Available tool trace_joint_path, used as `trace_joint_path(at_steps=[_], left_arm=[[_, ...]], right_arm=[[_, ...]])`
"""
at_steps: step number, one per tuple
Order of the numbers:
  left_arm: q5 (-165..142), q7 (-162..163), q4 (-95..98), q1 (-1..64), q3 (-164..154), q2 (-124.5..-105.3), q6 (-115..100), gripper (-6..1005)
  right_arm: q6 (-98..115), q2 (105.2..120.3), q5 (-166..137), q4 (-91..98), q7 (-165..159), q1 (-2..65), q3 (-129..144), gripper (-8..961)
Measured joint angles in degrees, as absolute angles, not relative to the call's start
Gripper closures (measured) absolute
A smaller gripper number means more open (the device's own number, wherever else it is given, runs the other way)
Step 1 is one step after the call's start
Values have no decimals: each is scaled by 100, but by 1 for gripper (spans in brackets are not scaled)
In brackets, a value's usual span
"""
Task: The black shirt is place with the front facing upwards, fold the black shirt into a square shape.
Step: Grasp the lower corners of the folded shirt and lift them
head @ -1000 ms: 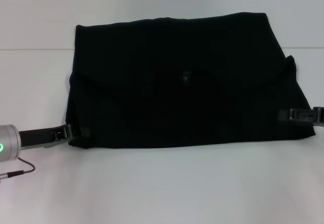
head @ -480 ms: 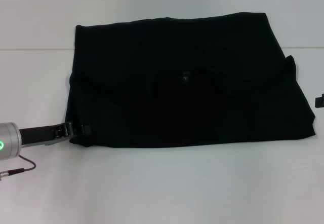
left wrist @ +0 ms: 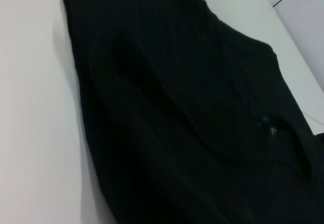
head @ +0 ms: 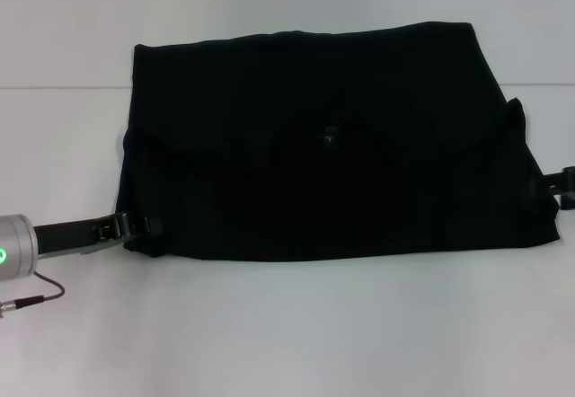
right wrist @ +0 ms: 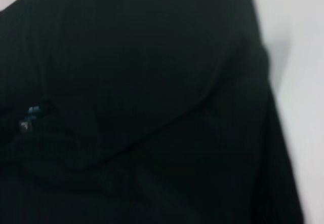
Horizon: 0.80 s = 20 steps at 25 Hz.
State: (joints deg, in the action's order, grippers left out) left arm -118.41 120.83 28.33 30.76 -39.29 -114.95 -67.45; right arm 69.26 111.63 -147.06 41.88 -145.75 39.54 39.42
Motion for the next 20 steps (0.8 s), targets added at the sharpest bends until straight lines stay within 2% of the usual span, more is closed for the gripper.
trace_joint_path(at_steps=[6, 20], left_arm=[[-11821, 12070, 2823, 3070, -3929, -11495, -6765, 962], [-11820, 12067, 2829, 3065, -3929, -11499, -6813, 963]], right_arm=[[6613, 11269, -14724, 3870, -14488, 4128, 4109, 152], [6508, 11285, -14745, 3733, -14490, 4116, 4243, 171]])
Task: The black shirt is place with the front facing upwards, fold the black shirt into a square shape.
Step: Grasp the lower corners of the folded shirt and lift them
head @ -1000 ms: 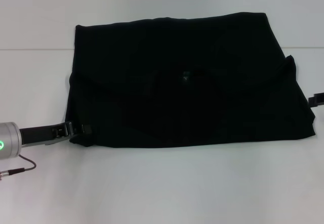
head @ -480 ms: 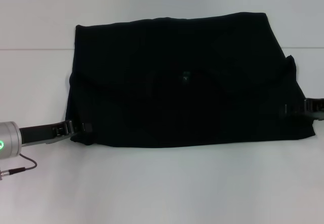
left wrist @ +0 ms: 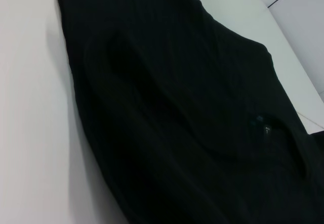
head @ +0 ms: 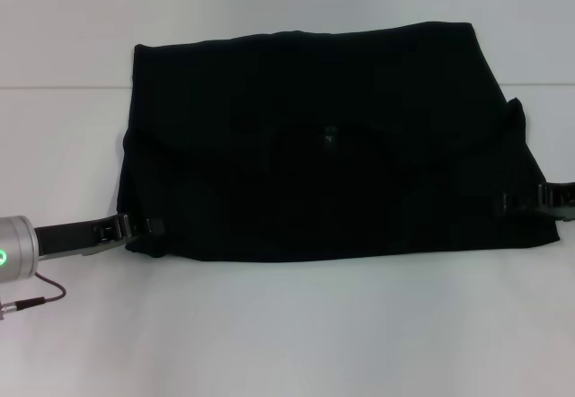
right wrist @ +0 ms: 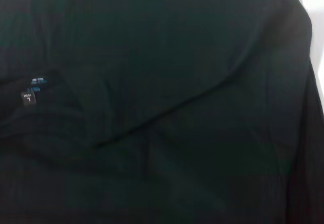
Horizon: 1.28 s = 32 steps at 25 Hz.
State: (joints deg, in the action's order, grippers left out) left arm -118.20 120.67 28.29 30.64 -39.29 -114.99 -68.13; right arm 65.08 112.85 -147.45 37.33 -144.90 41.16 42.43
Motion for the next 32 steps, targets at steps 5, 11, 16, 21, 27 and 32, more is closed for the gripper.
trace_joint_path(at_steps=[5, 11, 16, 21, 27, 32], left_arm=[[-11816, 12067, 2839, 3066, -3929, -11503, -6823, 962], [-11812, 12067, 2839, 3055, -3893, -11504, -6905, 962], [-11812, 12080, 2839, 3045, -3768, -11497, -6989, 962], [-11812, 12086, 2828, 3036, -3636, -11472, -7080, 963], [-11812, 12066, 2811, 3015, -3611, -11454, -7238, 963], [-11844, 12092, 2796, 3001, -3621, -11337, -7904, 963]], right_arm=[[6515, 11287, -14748, 3759, -14451, 4104, 4312, 187], [6522, 11307, -14755, 3791, -14369, 4079, 4352, 207], [6534, 11311, -14757, 3793, -14367, 4078, 4352, 411], [6569, 11306, -14757, 3831, -14371, 4078, 4350, 617], [6832, 11260, -14757, 3940, -14355, 4058, 4337, 890], [7654, 11230, -14755, 4421, -14257, 3863, 4317, 918]])
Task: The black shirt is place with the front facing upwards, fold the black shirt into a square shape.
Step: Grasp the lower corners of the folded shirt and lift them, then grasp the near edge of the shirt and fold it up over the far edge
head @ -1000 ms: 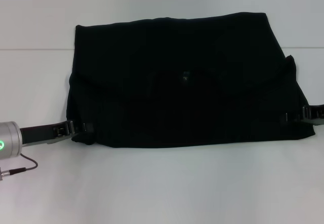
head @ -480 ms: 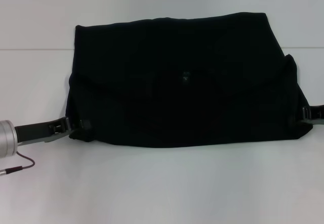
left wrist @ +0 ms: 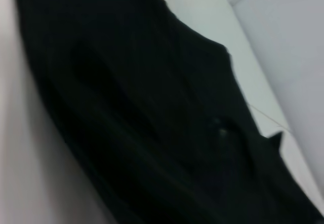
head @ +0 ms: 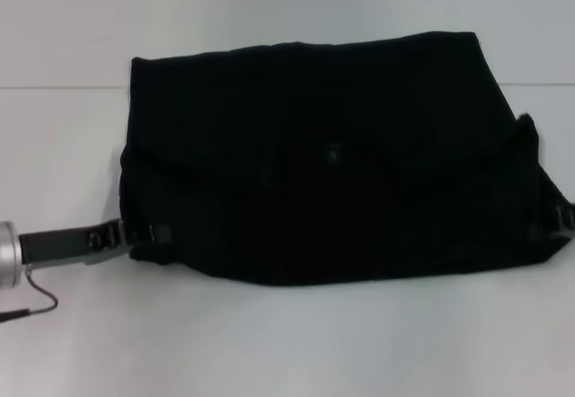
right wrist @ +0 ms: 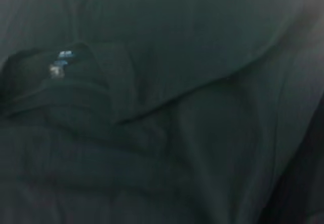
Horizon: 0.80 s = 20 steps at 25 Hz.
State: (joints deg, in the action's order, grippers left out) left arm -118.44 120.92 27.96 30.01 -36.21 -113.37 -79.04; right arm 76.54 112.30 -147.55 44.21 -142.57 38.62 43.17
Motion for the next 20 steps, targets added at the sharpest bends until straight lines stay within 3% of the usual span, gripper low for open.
trace_joint_path(at_steps=[7, 20], left_arm=[[-12199, 12432, 2639, 2781, -3635, -11047, -9339, 962], [-13573, 13062, 2703, 2629, -3644, -11005, -10649, 963]], right_arm=[[9542, 11223, -14724, 5146, -13798, 3235, 4279, 917], [10490, 11422, -14816, 5111, -12961, 2607, 4316, 918]])
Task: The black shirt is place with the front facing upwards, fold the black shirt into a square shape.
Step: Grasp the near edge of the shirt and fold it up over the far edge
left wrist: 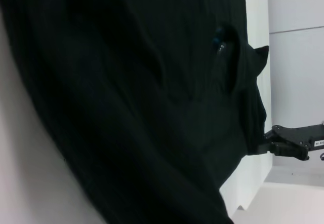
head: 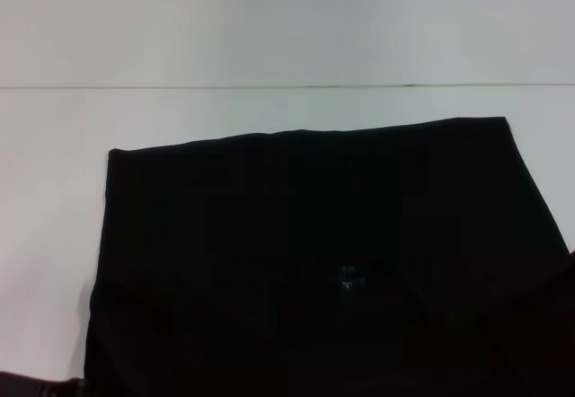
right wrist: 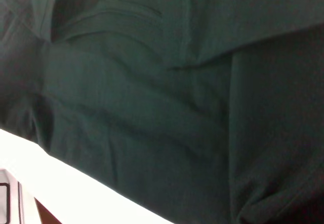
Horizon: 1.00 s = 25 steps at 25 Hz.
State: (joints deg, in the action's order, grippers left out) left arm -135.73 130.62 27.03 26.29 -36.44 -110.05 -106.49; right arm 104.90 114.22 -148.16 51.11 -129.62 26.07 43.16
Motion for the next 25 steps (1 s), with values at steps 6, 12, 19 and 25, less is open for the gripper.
trace_joint_path(at_steps=[6, 12, 19, 25], left_arm=[[-13414, 13003, 2708, 2861, -3334, -10976, -10444, 962], [-13242, 12946, 2697, 3188, -1992, -10968, -9861, 962], [-12108, 12542, 2643, 3276, -1243, -11167, -8677, 963], [-11313, 11997, 2629, 3185, -1233, -11581, -7740, 963]], right_arm=[[10377, 11318, -14744, 4767, -12778, 2852, 3701, 917], [10136, 10933, -14118, 3917, -12555, 3197, 2437, 917], [8708, 10777, -12566, 3122, -12464, 3231, 2076, 918], [7226, 11254, -11880, 2808, -11954, 3367, 2111, 918]])
